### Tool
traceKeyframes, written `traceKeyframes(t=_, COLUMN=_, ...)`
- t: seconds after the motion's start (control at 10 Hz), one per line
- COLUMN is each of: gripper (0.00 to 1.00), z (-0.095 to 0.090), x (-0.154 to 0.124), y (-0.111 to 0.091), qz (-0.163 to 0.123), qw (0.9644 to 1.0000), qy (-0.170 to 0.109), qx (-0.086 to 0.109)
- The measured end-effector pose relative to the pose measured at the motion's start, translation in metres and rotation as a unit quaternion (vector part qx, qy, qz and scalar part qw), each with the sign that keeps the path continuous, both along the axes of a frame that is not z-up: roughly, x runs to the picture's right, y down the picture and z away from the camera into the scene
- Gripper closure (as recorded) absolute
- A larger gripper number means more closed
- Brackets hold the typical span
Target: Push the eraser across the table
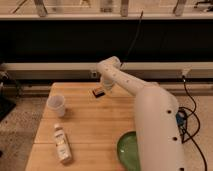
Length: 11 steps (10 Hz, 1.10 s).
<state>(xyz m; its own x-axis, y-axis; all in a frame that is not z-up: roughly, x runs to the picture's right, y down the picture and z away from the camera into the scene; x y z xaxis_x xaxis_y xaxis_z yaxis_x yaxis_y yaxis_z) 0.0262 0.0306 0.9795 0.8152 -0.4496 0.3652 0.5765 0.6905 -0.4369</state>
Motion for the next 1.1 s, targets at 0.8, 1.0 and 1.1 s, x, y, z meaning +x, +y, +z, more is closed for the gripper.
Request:
traceKeyframes(t=0.8, gripper=0.96, z=0.019, x=-0.011, y=-0.011, qz=-0.008, qw=0.9998, qy=-0.016, qx=0.005)
traceKeyframes(t=1.0, gripper=0.96, z=0.022, x=-0.021, y=-0.013, qz=-0.014, qw=0.9996, qy=-0.025, qx=0.007)
traceKeyframes(t=1.1, gripper=0.96, z=0.023, x=-0.025, y=-0.013, qz=-0.016, qw=0.9994, qy=-0.029, qx=0.007)
